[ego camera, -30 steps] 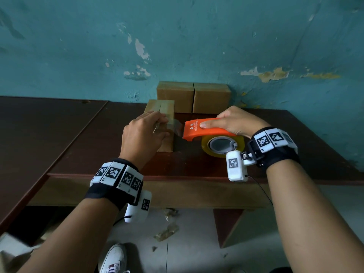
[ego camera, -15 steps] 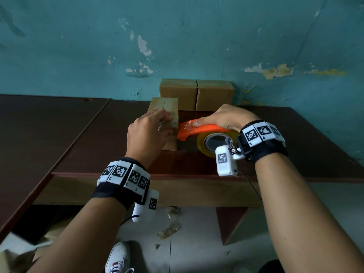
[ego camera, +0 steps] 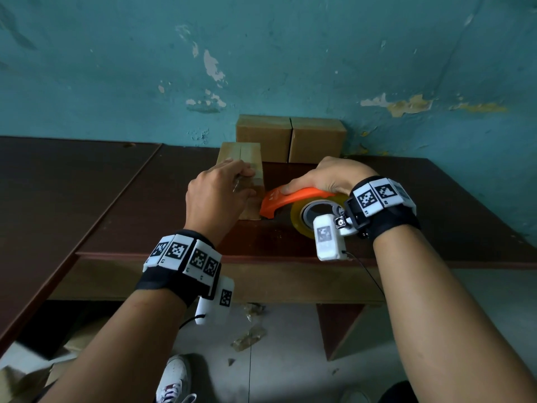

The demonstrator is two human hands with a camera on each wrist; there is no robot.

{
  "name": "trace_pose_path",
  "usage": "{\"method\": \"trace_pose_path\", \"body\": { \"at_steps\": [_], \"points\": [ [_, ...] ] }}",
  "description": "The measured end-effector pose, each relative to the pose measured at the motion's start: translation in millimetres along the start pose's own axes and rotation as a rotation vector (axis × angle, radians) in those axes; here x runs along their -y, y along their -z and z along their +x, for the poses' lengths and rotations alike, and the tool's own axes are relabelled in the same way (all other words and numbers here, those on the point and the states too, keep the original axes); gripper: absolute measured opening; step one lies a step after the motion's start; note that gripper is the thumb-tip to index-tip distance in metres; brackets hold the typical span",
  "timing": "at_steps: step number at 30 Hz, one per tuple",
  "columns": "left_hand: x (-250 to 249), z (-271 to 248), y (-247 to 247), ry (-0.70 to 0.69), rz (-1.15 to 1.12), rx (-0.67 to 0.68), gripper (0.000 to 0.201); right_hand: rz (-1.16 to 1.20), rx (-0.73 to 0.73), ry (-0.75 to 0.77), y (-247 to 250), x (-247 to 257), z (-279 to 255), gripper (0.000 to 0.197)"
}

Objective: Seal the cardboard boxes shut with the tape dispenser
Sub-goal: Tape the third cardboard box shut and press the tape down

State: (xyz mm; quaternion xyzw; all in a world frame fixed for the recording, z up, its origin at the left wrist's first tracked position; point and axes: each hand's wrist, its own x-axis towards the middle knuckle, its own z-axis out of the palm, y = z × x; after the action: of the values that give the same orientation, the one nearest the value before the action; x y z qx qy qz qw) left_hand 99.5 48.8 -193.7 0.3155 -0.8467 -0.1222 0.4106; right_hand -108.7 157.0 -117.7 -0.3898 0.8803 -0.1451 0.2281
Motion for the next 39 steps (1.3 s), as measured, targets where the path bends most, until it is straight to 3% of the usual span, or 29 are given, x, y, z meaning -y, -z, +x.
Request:
{"method": "trace_pose_path", "body": {
  "at_steps": [6,11,15,20,25,32,35,38,39],
  "points": [
    [2,0,4,-0.015,0.007,0.029,0.034,-0.07,0.028,0.008,8,-3,-6,0.075],
    [1,-1,6,-0.021,-0.008,0.063,0.037,0.046,-0.23,-0.036,5,-15,-4,0.058],
    [3,-1,7,-0.045,-0.037,0.082,0.041,0.169,-0.408,-0.045,-2,-15,0,0.056],
    [3,-3,2,-0.121,-0.061,0.095,0.042,0.014,-0.497,-0.073,-23,-15,4,0.042],
    [0,-2,2,-0.144,-0.079,0.13,0.05,-0.109,-0.532,-0.113,-47,-11,8,0.056],
    [-2,0,21,-0.027,-0.244,0.221,0.058,-0.125,-0.449,-0.101,-52,-14,6,0.077],
    [3,3,30,0.112,-0.438,0.152,0.052,0.044,-0.5,0.006,-43,-19,4,0.077],
    [11,9,34,0.26,-0.566,0.025,0.033,0.22,-0.587,0.256,-38,-21,6,0.04],
    [15,10,34,0.293,-0.558,0.001,0.032,0.287,-0.572,0.346,-38,-21,7,0.036]
  ]
}}
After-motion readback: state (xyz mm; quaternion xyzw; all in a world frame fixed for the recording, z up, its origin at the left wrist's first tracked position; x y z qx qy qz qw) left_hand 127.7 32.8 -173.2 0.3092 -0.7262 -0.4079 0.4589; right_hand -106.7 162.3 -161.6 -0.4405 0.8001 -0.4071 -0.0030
